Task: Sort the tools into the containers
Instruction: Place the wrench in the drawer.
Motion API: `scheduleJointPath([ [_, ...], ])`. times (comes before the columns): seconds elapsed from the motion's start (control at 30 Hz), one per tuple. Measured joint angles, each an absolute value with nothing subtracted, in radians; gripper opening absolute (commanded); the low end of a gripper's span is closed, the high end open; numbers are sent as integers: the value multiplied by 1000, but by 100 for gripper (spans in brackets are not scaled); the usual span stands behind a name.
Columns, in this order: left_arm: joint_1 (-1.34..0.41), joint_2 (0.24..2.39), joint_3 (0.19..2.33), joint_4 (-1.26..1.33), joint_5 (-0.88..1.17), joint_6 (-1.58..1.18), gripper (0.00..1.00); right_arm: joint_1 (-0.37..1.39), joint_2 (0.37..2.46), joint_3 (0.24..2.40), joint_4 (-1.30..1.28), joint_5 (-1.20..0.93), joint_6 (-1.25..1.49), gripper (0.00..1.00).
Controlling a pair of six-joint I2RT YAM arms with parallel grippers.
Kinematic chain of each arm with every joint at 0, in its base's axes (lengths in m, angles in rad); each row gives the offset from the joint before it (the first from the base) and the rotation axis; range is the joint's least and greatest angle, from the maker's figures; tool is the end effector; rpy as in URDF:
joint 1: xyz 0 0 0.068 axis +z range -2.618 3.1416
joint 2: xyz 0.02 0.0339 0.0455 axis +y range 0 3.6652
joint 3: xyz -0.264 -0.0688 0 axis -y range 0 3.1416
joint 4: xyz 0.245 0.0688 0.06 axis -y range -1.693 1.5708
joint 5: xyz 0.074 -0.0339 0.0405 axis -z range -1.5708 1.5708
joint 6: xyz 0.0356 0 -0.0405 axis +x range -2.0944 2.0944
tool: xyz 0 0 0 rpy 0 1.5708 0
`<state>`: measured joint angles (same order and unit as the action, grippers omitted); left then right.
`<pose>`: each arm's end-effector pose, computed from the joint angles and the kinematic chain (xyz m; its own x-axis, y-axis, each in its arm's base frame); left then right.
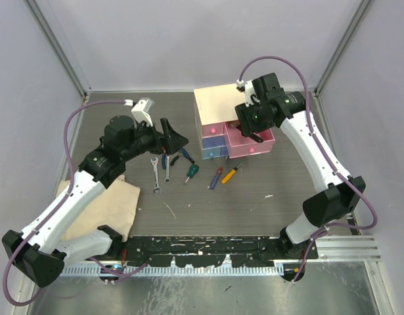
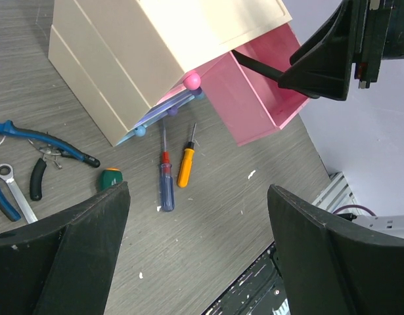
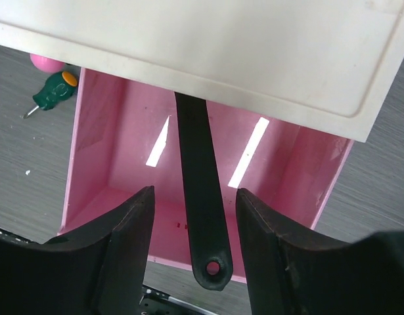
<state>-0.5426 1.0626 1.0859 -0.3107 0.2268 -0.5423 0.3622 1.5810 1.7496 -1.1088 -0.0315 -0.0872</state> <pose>0.2008 -0.1304 0.3790 -0.5629 -0.2478 -0.7885 0.4638 0.6949 -0.5495 0.2977 0.1140 0.3892 -0.7201 -0.3659 -0.5896 -0.4359 0.8996 -0.0260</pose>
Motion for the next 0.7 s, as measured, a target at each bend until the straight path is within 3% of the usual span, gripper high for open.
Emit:
scheduleJointPath([
  [0.7, -541, 1084, 1084, -303, 249, -567, 86, 364, 1582, 1717, -1083, 235, -70, 57],
])
